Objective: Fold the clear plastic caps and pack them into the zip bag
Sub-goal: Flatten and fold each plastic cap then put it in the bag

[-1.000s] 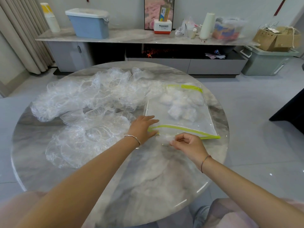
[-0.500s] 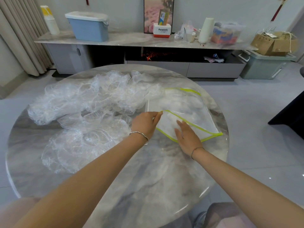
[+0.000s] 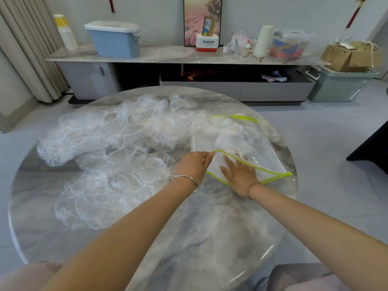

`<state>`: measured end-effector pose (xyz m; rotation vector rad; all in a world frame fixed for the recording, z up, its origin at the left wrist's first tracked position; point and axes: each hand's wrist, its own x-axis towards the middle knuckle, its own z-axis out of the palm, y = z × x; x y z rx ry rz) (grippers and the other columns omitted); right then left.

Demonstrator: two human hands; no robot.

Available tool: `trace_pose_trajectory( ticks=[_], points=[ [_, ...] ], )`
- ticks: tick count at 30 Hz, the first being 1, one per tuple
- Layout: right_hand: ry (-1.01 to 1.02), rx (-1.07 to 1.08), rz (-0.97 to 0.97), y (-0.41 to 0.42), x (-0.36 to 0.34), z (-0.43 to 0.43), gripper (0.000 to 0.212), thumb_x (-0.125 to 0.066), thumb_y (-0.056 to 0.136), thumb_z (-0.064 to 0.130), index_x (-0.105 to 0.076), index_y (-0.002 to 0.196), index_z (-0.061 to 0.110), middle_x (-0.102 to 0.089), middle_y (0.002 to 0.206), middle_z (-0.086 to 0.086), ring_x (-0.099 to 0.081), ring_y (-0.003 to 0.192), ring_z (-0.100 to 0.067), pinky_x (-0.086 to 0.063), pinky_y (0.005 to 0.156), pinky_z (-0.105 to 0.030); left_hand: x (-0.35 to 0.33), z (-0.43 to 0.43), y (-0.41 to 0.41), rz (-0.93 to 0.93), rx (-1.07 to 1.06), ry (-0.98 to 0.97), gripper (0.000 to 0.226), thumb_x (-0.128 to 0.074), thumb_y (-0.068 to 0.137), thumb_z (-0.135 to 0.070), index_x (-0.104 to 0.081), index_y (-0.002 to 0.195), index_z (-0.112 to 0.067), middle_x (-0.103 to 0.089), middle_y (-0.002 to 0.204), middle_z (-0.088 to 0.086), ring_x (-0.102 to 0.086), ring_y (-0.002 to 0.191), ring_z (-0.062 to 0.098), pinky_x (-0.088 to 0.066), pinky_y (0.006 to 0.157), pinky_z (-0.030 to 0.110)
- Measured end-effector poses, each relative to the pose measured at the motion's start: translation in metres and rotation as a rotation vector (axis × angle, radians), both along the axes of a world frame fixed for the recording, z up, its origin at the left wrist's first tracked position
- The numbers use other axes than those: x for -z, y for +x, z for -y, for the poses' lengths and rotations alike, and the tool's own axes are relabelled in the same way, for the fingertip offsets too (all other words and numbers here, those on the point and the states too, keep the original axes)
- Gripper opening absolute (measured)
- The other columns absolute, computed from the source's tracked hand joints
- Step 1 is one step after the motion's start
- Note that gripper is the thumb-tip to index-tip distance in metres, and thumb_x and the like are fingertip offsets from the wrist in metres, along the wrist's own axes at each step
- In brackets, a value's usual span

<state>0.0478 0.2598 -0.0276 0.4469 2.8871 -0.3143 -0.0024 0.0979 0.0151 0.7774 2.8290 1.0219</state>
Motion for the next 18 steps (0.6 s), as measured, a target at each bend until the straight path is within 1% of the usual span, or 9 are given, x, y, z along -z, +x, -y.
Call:
trace_pose_trajectory(
  ticks=[2,3,5,8,11,13,15,17,18],
  points=[
    [-0.05,-0.055,0.03,0.022,-0.006,0.007,0.056,-0.017,0.1,0.05,0.0,0.15,0.034,0.011,0.159,0.0,0.006,0.146,-0.026,-0.002,0.117,-0.044,0.003,0.003,0.0,0.03,0.012,-0.013,0.039,-0.038,0.097,-0.048,-0.065,0.118,-0.028,-0.069,0.108,0.0,-0.061,0.101,0.022,-0.049,0.076,0.033],
    [-0.091,-0.078,0.052,0.031,-0.008,0.01,0.055,-0.018,0.1,0.048,0.0,0.15,0.033,0.011,0.159,0.001,0.006,0.146,-0.025,-0.002,0.116,-0.043,0.005,0.006,0.0,0.048,0.032,-0.038,0.041,-0.041,0.096,-0.049,-0.058,0.126,-0.028,-0.063,0.122,-0.001,-0.057,0.112,0.02,-0.048,0.085,0.032],
    [-0.14,-0.124,0.087,0.049,-0.013,0.018,0.055,-0.02,0.102,0.044,0.0,0.151,0.029,0.01,0.159,0.0,0.006,0.146,-0.023,-0.002,0.117,-0.039,0.008,0.017,0.005,0.066,0.09,-0.163,0.056,-0.045,0.092,-0.052,-0.041,0.141,-0.024,-0.045,0.143,0.0,-0.041,0.13,0.02,-0.037,0.103,0.033],
    [-0.169,-0.202,0.13,0.063,-0.014,0.028,0.054,-0.023,0.103,0.041,-0.006,0.151,0.024,0.005,0.159,-0.001,0.003,0.146,-0.019,-0.001,0.116,-0.03,0.012,0.048,0.012,-0.012,0.132,-0.477,0.076,-0.047,0.089,-0.056,-0.019,0.148,-0.017,-0.022,0.154,0.002,-0.021,0.141,0.023,-0.021,0.113,0.038],
    [-0.293,-0.246,0.14,0.066,-0.008,0.042,0.053,-0.027,0.101,0.043,-0.021,0.15,0.023,-0.006,0.159,0.001,-0.003,0.146,-0.012,-0.002,0.116,-0.024,0.018,0.093,0.012,-0.034,0.019,-0.694,0.08,-0.045,0.091,-0.054,-0.006,0.149,-0.016,-0.009,0.157,0.003,-0.01,0.144,0.027,-0.016,0.116,0.042],
    [-0.35,-0.243,0.088,0.064,-0.007,0.05,0.053,-0.03,0.1,0.044,-0.028,0.148,0.021,-0.013,0.158,0.001,-0.008,0.145,-0.01,-0.005,0.117,-0.026,0.021,0.12,0.011,-0.031,-0.047,-0.742,0.073,-0.042,0.094,-0.051,-0.01,0.149,-0.016,-0.013,0.157,0.004,-0.016,0.143,0.027,-0.022,0.114,0.04],
    [-0.349,-0.267,0.022,0.06,-0.011,0.06,0.051,-0.034,0.1,0.042,-0.034,0.145,0.019,-0.023,0.155,0.0,-0.018,0.143,-0.011,-0.013,0.116,-0.026,0.022,0.142,0.01,-0.033,-0.105,-0.677,0.061,-0.043,0.095,-0.046,-0.024,0.146,-0.018,-0.031,0.15,0.002,-0.031,0.136,0.022,-0.034,0.107,0.035],
    [-0.367,-0.299,-0.04,0.056,-0.017,0.07,0.046,-0.036,0.1,0.04,-0.04,0.141,0.019,-0.035,0.149,0.0,-0.029,0.138,-0.011,-0.021,0.113,-0.025,0.022,0.156,0.006,-0.027,-0.172,-0.556,0.044,-0.047,0.095,-0.039,-0.042,0.136,-0.023,-0.051,0.133,-0.003,-0.046,0.122,0.017,-0.042,0.095,0.03],
    [-0.378,-0.313,-0.07,0.056,-0.021,0.075,0.044,-0.038,0.1,0.039,-0.043,0.138,0.019,-0.04,0.146,0.001,-0.033,0.135,-0.011,-0.024,0.11,-0.023,0.022,0.16,0.005,-0.023,-0.202,-0.501,0.034,-0.049,0.095,-0.036,-0.052,0.127,-0.026,-0.059,0.122,-0.005,-0.051,0.114,0.014,-0.044,0.089,0.027]
  ],
)
